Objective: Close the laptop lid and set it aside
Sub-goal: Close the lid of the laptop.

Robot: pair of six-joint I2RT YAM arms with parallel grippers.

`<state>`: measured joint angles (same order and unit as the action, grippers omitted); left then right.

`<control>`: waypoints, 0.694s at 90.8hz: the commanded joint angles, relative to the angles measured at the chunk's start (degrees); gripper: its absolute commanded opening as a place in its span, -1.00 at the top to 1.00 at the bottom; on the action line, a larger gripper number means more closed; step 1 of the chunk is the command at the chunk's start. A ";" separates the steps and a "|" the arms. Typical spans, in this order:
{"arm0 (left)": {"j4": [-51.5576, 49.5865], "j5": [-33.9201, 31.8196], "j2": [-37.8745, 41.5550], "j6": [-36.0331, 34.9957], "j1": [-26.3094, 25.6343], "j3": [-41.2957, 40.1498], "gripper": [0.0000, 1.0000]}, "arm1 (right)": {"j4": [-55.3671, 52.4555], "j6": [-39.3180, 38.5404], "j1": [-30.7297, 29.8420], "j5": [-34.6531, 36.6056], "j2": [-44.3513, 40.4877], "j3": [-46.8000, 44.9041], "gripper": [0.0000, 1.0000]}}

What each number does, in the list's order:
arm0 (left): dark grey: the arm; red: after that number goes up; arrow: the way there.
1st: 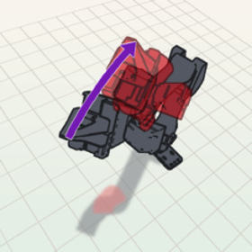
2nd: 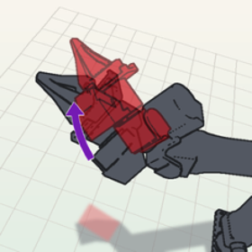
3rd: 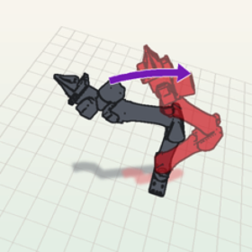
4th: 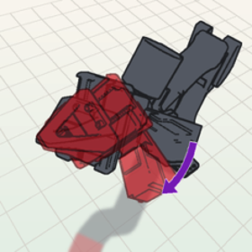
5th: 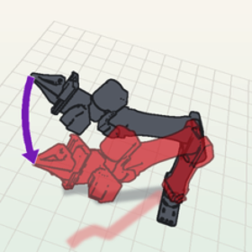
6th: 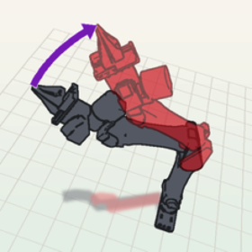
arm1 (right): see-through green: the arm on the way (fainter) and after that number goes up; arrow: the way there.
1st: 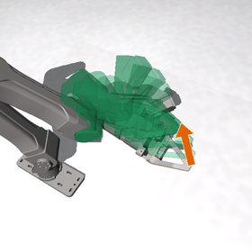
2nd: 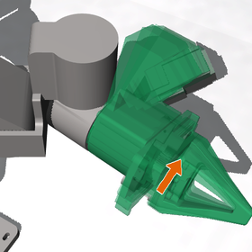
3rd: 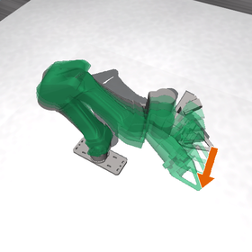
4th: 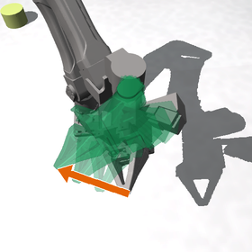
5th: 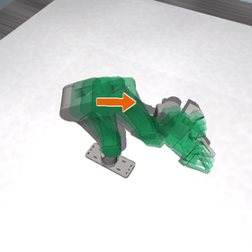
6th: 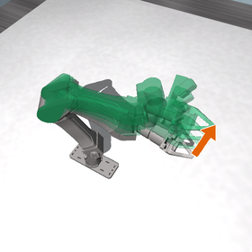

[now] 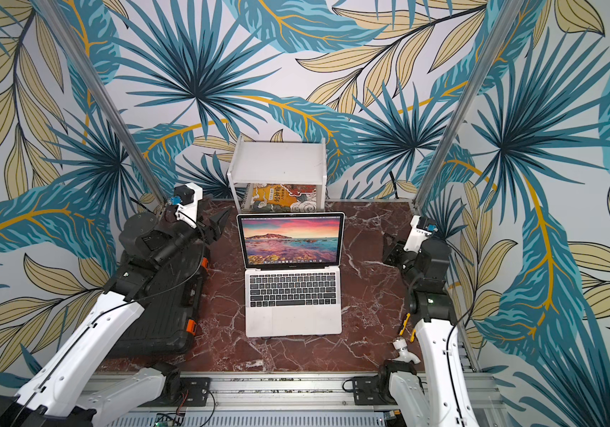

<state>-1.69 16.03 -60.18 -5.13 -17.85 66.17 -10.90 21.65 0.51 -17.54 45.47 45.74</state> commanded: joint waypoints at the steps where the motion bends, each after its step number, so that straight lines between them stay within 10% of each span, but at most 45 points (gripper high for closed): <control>1: -8.10 5.34 -2.91 -3.86 -0.39 7.85 -0.21 | -2.28 0.98 -0.51 -8.21 -4.46 -4.47 0.54; 15: -13.89 9.09 -11.28 -5.57 -2.10 16.85 0.08 | 1.56 2.49 -2.96 -13.59 -5.77 -8.79 1.00; 36: -17.09 5.14 -21.04 -8.25 -7.98 25.30 0.41 | 4.06 -1.93 -19.49 -3.30 2.13 -7.93 1.00; 63: -24.30 3.73 -31.14 -10.64 -9.98 36.23 0.82 | 15.20 -1.28 -26.09 2.09 8.73 -10.63 1.00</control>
<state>-22.24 20.38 -90.24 -13.61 -26.74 98.43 0.19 21.96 -23.68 -18.87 52.10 36.58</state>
